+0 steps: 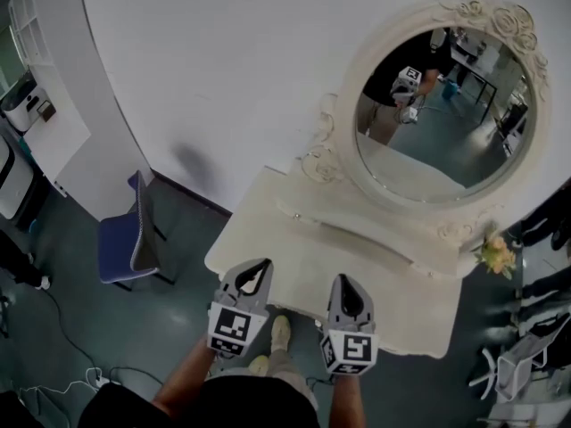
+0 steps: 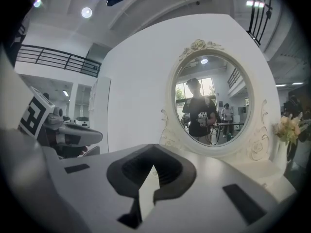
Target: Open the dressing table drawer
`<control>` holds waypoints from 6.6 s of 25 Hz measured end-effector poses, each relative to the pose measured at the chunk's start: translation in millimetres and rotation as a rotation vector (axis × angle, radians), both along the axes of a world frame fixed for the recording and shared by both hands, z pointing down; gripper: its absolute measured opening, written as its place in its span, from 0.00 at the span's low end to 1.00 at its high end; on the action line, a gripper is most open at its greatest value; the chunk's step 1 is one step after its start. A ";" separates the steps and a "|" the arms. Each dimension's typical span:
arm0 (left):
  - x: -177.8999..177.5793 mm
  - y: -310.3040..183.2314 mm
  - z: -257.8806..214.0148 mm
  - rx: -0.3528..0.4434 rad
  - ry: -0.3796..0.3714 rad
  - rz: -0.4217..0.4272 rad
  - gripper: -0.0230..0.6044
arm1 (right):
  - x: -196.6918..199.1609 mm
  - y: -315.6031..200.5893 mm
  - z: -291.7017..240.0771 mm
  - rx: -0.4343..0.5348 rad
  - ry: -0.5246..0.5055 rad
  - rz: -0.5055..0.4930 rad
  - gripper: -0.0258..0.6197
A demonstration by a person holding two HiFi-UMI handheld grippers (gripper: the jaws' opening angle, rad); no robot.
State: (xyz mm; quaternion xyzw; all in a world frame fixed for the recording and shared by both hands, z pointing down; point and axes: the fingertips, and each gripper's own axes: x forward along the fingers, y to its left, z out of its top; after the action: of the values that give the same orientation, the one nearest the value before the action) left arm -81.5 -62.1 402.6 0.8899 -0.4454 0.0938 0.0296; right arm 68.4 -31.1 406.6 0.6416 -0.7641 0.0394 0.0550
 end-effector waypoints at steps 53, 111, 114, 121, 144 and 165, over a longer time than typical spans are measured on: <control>89.8 -206.8 216.3 -0.329 -0.093 -0.021 0.04 | 66.6 -191.5 194.1 -0.307 -0.073 -0.039 0.04; 92.1 -203.3 286.2 -0.433 -0.189 -0.073 0.18 | 77.7 -172.4 202.5 -0.319 -0.088 -0.031 0.04; 88.0 -197.5 287.1 -0.435 -0.191 -0.076 0.18 | 77.6 -168.5 200.7 -0.316 -0.087 -0.029 0.04; 81.4 -184.8 287.1 -0.440 -0.197 -0.078 0.18 | 73.7 -161.0 198.8 -0.309 -0.087 -0.034 0.04; 69.1 -160.3 288.0 -0.447 -0.208 -0.091 0.18 | 65.1 -146.0 193.7 -0.293 -0.085 -0.051 0.04; 67.5 -155.6 282.2 -0.458 -0.221 -0.123 0.19 | 74.4 -137.1 179.3 -0.271 -0.069 -0.037 0.04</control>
State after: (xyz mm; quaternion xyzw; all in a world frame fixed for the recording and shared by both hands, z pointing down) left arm -14.0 -217.8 684.9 0.8156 -0.4663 0.2868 0.1873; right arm 142.8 -168.2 586.0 0.6123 -0.7649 0.1632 0.1155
